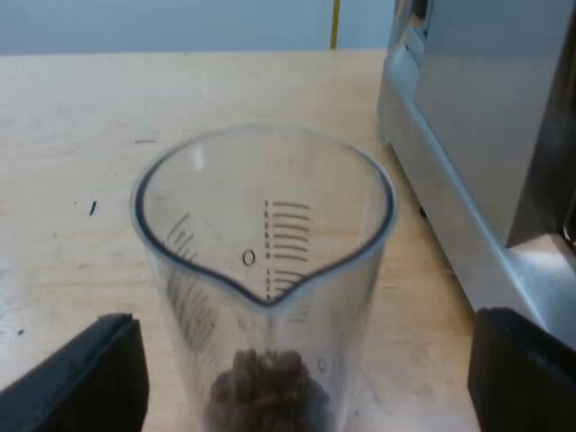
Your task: Pour the beans into the coffee machine
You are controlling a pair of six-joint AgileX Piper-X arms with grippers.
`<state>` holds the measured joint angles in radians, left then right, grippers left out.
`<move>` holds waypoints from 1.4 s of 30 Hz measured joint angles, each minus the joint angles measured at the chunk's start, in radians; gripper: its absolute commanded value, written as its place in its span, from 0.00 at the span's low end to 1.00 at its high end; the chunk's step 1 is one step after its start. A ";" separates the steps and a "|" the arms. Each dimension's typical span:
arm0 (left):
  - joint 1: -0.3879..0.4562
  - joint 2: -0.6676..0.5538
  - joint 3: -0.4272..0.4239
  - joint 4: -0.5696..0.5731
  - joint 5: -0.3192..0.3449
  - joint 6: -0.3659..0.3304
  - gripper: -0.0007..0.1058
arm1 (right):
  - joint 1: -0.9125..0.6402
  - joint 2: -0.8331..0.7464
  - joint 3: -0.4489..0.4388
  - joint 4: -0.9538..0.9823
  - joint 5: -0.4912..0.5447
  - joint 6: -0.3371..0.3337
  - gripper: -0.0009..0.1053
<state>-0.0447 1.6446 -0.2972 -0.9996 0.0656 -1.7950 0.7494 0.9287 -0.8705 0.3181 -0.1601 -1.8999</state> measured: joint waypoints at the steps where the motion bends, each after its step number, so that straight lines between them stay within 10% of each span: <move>1: 0.000 0.008 -0.008 0.000 0.000 0.000 0.79 | 0.000 0.000 0.000 0.000 0.000 0.000 0.65; 14: 0.000 0.069 -0.099 0.005 0.000 0.021 0.78 | 0.000 0.000 0.000 0.000 0.000 0.000 0.65; 25: 0.000 0.069 -0.099 0.007 0.000 0.021 0.38 | 0.000 0.000 0.000 0.000 0.000 0.000 0.65; 42: 0.000 -0.050 -0.037 0.083 0.030 0.021 0.37 | 0.000 0.000 0.000 0.000 0.000 0.000 0.65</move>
<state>-0.0447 1.5943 -0.3346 -0.9165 0.0956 -1.7740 0.7494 0.9287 -0.8705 0.3181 -0.1601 -1.8999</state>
